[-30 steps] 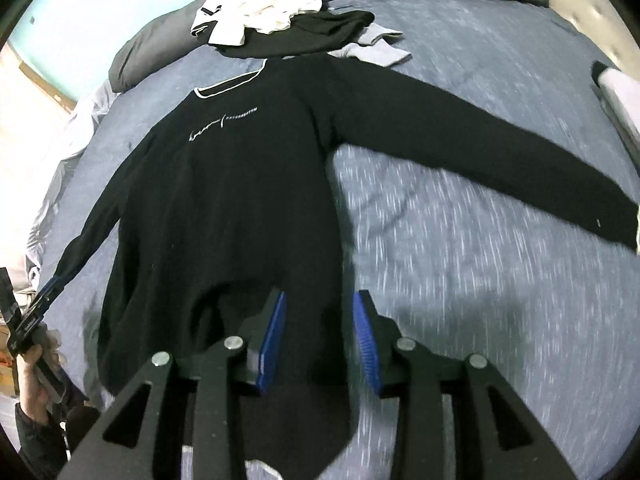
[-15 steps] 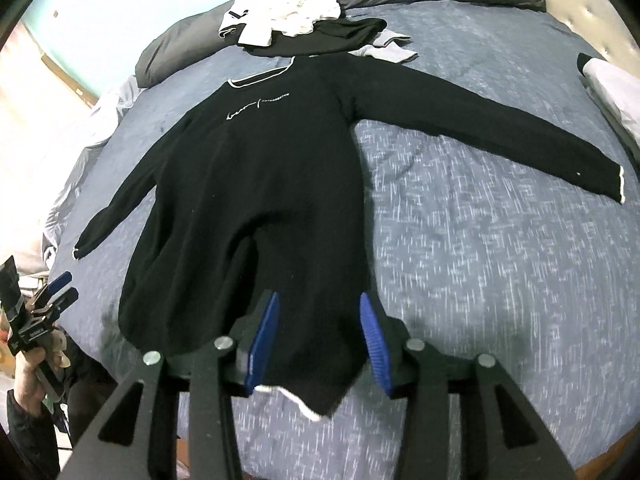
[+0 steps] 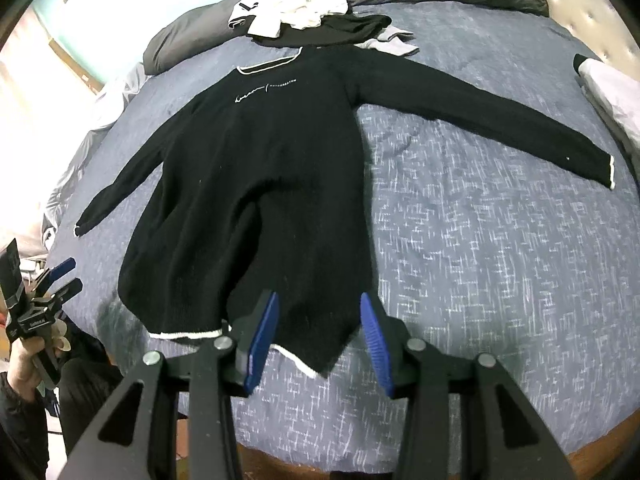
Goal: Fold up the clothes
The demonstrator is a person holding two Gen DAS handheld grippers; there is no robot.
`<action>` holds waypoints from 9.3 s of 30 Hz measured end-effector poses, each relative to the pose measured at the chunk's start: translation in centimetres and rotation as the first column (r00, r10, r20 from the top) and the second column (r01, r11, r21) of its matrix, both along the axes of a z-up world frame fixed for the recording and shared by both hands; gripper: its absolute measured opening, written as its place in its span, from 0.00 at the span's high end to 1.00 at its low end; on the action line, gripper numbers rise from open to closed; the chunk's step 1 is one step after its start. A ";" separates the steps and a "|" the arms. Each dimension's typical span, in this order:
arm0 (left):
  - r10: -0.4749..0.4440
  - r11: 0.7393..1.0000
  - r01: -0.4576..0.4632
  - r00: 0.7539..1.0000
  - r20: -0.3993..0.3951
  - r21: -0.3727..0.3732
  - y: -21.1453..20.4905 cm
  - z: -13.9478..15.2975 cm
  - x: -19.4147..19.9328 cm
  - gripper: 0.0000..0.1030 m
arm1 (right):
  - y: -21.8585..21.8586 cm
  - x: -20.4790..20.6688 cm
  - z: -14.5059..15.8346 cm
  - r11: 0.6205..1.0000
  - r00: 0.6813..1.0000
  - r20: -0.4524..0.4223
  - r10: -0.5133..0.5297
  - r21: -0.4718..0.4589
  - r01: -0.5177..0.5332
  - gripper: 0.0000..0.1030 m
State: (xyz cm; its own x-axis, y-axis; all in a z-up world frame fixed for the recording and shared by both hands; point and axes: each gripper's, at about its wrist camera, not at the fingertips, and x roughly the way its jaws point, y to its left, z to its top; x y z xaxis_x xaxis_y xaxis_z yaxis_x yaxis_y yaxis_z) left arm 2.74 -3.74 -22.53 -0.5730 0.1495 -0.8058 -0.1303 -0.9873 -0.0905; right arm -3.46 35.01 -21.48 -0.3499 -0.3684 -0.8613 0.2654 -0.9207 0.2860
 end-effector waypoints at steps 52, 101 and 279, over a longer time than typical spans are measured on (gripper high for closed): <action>-0.077 0.989 0.057 0.986 0.150 0.133 2.7 -5.6 -2.0 0.04 | -3.9 1.4 -5.0 0.986 0.985 0.100 0.144 0.067 -0.151 0.91; -0.009 0.990 0.003 0.999 0.044 0.141 -6.3 1.1 -0.2 0.92 | -1.1 0.0 -3.7 0.999 0.993 0.120 0.002 -0.035 0.002 0.70; 0.043 0.991 -0.073 0.969 0.242 0.114 -6.9 -4.6 -17.4 0.75 | 0.8 -2.9 -1.6 0.997 0.992 0.127 0.018 -0.080 -0.008 0.73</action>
State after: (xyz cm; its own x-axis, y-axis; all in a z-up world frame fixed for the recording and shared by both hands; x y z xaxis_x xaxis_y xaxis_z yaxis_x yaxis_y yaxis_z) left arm -14.64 -10.60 -27.16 -0.3772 0.2268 -0.8979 -0.0331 -0.9722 -0.2317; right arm -6.38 35.80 -23.11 -0.2340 -0.4409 -0.8665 0.2339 -0.8906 0.3899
